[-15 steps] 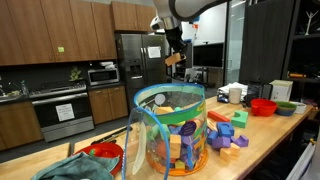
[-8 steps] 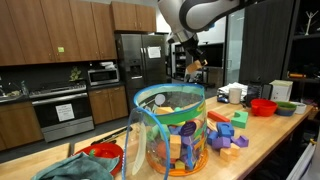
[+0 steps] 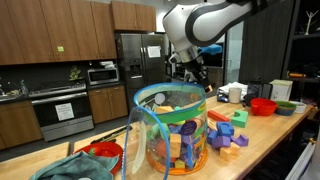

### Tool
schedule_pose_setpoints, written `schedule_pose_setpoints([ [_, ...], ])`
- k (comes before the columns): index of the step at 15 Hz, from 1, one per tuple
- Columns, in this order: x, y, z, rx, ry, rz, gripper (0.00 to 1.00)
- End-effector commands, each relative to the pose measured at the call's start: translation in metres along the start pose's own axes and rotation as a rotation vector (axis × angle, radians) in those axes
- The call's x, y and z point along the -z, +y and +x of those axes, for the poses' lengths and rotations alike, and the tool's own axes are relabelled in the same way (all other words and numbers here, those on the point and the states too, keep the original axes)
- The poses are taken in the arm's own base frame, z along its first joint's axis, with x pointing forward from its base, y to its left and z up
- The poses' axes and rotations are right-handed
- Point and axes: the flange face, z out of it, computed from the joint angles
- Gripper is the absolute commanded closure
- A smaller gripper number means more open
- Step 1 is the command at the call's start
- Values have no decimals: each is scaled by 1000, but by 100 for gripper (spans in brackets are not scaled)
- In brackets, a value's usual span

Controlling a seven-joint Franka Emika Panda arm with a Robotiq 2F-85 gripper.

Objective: Pick up an orange triangular block from the clear block bag and put it on the table

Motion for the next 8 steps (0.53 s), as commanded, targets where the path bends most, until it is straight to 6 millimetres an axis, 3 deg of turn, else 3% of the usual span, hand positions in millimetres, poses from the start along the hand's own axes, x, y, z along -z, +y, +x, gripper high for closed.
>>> schedule_pose_setpoints([
  [1,9,-12,36,29,107,36,30],
  [2,8,-15,44,36,124,36,55],
  [3,8,-17,51,43,138,37,66],
  [4,10,-17,53,54,146,42,66],
  [8,8,-18,60,53,171,44,88],
])
